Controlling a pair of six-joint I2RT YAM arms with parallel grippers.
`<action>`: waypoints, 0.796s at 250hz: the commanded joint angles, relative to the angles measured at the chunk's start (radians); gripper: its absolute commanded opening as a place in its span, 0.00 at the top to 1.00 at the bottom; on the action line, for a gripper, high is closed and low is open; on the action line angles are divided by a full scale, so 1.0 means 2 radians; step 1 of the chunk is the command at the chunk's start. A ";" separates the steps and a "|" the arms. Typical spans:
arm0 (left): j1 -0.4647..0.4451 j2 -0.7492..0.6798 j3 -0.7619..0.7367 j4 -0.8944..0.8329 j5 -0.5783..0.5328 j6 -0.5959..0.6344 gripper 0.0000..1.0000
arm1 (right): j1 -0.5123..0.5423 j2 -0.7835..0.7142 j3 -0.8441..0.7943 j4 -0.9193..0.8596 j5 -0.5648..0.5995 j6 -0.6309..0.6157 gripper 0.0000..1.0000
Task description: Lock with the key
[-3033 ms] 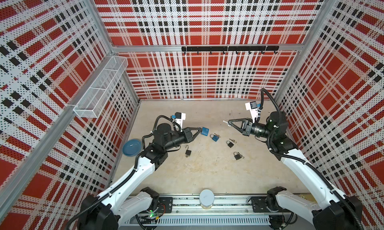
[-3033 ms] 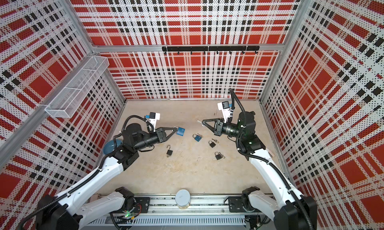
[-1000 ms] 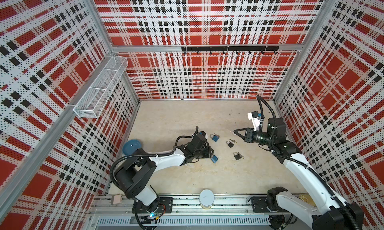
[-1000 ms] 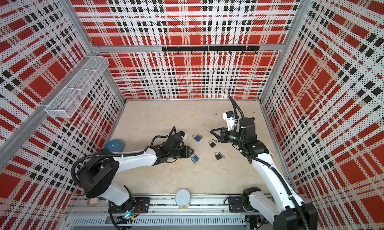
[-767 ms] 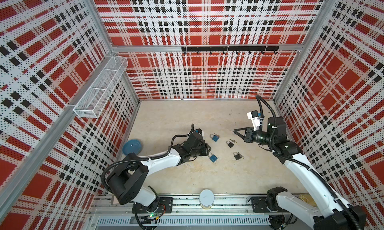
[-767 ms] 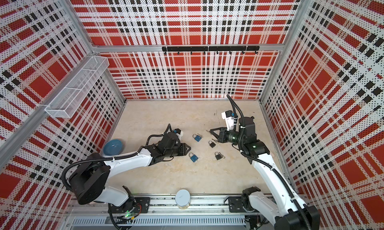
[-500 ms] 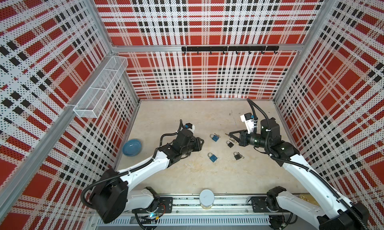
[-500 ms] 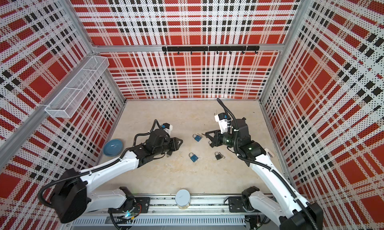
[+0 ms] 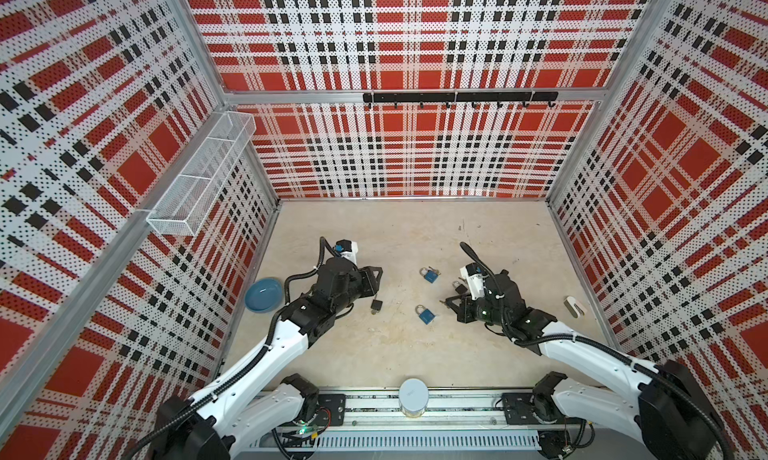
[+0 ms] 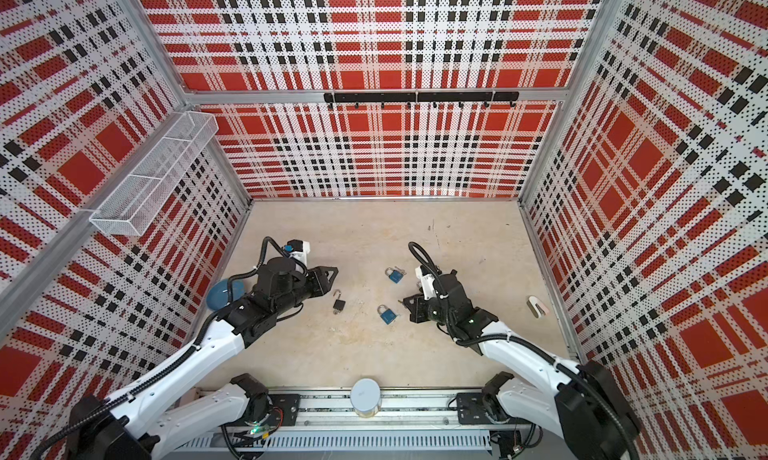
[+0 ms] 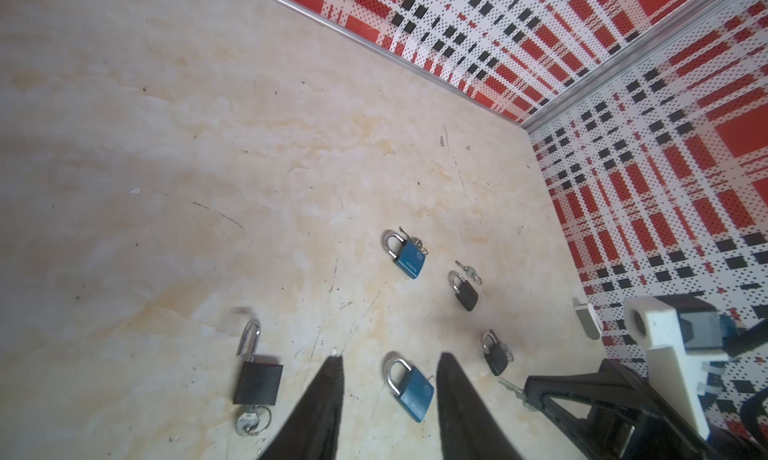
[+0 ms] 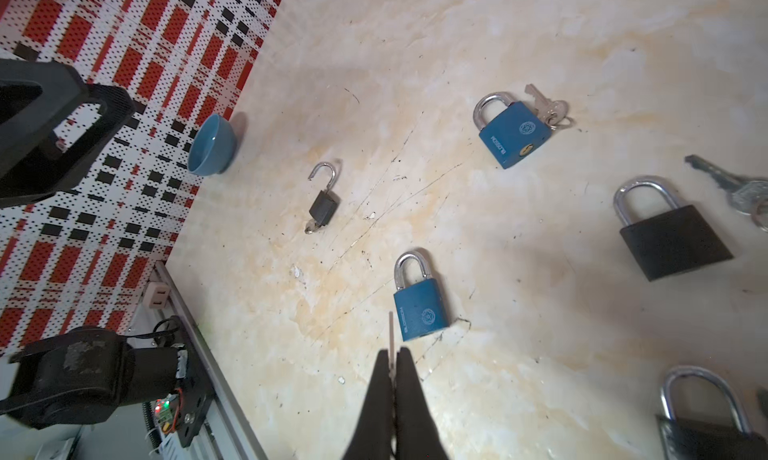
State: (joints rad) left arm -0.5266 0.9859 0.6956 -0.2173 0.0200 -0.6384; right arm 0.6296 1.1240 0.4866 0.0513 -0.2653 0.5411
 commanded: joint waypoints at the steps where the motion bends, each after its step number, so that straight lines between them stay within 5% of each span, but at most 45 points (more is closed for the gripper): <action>1: 0.004 -0.004 -0.007 -0.005 0.003 0.001 0.60 | 0.006 0.032 -0.014 0.111 0.024 0.013 1.00; 199: 0.015 -0.013 -0.014 -0.009 0.011 0.000 0.59 | 0.031 0.220 -0.030 0.262 0.035 0.056 1.00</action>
State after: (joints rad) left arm -0.5053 0.9764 0.6720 -0.2295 0.0406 -0.6415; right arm 0.6842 1.5425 0.4412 0.4900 -0.2146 0.6346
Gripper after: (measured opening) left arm 0.406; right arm 0.047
